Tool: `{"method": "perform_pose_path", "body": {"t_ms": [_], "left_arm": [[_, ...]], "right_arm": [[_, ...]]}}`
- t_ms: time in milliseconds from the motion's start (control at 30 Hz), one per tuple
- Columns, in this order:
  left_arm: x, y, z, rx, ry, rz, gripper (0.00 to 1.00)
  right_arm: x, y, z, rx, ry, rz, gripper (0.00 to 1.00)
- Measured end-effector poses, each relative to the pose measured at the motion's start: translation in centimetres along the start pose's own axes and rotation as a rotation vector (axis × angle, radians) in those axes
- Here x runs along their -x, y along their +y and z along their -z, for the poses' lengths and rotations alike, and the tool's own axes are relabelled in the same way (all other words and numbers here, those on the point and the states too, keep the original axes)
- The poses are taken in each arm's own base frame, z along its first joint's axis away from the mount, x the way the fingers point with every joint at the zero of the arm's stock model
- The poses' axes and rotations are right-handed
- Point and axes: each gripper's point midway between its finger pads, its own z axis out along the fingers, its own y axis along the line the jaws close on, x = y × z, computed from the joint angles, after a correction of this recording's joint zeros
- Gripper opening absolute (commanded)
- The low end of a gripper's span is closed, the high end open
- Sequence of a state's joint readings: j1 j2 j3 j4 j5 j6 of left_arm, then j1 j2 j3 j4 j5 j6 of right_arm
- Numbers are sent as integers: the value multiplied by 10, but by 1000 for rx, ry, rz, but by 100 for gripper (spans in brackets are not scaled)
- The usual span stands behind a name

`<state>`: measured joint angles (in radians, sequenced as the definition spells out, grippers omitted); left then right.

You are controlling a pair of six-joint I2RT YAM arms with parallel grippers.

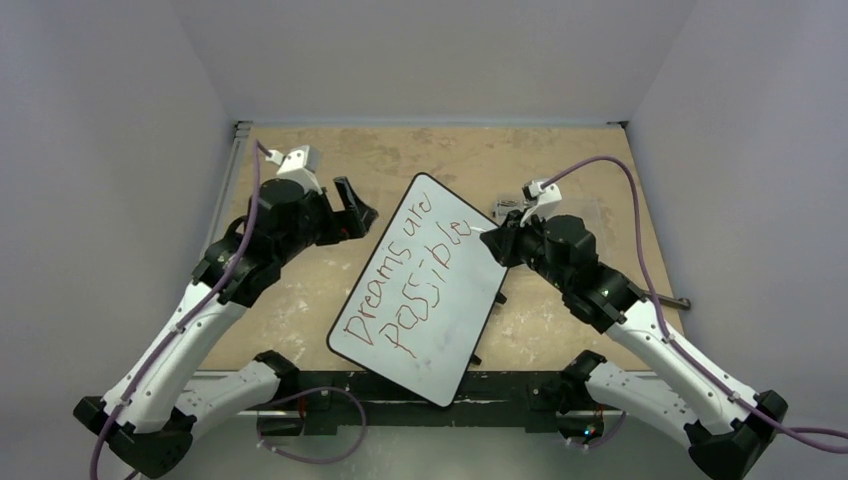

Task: Write a sentence on the whiteboard
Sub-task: Reset both arms

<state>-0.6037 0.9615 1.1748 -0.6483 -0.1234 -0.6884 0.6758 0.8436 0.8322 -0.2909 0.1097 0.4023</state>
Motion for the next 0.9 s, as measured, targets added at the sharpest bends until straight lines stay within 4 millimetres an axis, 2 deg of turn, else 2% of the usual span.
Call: {"method": "perform_pose_path", "body": {"t_ms": [133,200,333,533,733,900], "left_arm": [[17,38,18,85,-45,-21,90],[21,47,27,106,-64,-40,90],[17,44,31,71,-28,-114,89],[8,45,11,66,76,-203,90],[2,46,7,50,120,-254,90],[2,48,1,38,168,-293,91]], "right_arm": [[4,6,7,37,-13,4,0],[4,10,8,58,-10,8,0],[5,14,9,78,-5,10,0],[6,17,6,81,4,-5,0],[11,21,3,88,-14,-47,0],[-2,15,-11,54,35,-59,0]]}}
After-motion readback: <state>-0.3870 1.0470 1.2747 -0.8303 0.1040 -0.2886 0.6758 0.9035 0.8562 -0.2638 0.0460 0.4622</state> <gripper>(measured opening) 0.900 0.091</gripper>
